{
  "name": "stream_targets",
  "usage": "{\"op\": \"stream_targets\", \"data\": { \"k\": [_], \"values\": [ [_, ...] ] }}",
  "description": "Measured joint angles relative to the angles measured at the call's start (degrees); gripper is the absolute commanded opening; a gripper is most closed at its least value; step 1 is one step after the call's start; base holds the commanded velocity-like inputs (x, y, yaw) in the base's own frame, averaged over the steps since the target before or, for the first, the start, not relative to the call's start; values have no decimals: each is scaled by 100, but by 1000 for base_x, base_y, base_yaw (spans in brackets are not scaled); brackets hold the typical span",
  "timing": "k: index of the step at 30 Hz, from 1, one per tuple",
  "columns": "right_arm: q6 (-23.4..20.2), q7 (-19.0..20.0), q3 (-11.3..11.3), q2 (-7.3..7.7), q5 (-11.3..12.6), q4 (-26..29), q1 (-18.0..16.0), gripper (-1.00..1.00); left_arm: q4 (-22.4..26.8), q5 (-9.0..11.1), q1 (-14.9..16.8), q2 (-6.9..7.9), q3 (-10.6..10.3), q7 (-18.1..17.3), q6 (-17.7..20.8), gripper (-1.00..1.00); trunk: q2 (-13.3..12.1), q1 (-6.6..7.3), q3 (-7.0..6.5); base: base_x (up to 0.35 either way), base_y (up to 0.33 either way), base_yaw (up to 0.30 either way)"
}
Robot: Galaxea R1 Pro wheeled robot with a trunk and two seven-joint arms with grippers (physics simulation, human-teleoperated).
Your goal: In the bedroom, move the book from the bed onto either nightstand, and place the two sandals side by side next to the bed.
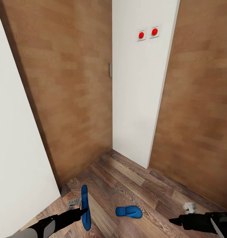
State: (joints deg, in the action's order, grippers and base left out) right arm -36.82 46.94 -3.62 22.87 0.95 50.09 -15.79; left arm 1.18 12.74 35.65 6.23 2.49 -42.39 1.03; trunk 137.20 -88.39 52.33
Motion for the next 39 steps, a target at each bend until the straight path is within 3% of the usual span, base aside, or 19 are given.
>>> {"op": "stream_targets", "data": {
  "k": [5, 6, 7, 8, 9, 11, 16, 22, 25, 33, 39],
  "values": [
    [-32, -40, 105, -6, -777, 459, 0, 100, 0, 1, -1, 0, 0, -1, 0, -100, 0, 0, 0, 0, 0, 0],
    [-36, -38, 216, -7, -1045, 620, 0, 100, 0, 1, -1, 0, 1, 0, 0, -100, 0, 0, 0, 0, 0, 0],
    [-45, -13, 413, -13, -1461, 862, 1, 100, 0, 0, -1, 0, 0, 0, 0, -100, 0, 0, 0, 0, 0, 0],
    [-60, -3, 955, -16, -2013, 1375, 1, 100, -1, -1, -1, -1, -2, 3, -1, -100, 0, 0, -1, 0, 0, 0],
    [-58, 1, 1157, -14, -2111, 1554, 1, 100, 0, 0, -1, 0, -1, 2, 0, -100, 0, 0, 0, 0, 0, 0],
    [-60, 59, 1457, -14, -2183, 1855, 2, 100, 0, 0, -4, 0, -2, -1, 0, -100, 0, 0, 0, 0, 0, 0],
    [-40, 649, 1725, -13, -2259, 2132, 2, 100, 2, -2, -1, 0, 0, 0, 0, -100, 0, 0, 0, 0, 0, 0],
    [43, 1025, 2123, -13, -2603, 2351, 2, 100, 9, -15, -3, 0, 0, 0, -6, -100, 0, 0, 0, 0, 0, 0],
    [200, 1295, 2175, -13, -2655, 2520, 2, 100, 9, -17, -3, 0, 1, 0, -7, -100, 0, 0, 0, 0, 0, 0],
    [1411, 2021, 2186, 2, -2671, 2698, 2, 100, 9, -13, -3, 0, 1, 0, -8, -100, 0, 0, 0, 0, 0, 0],
    [1509, 2083, 2152, -25, -2647, 2663, 2, 100, 9, -9, -1, 0, 0, 0, -8, -100, 0, 0, 0, 0, 0, 0]
  ]
}}
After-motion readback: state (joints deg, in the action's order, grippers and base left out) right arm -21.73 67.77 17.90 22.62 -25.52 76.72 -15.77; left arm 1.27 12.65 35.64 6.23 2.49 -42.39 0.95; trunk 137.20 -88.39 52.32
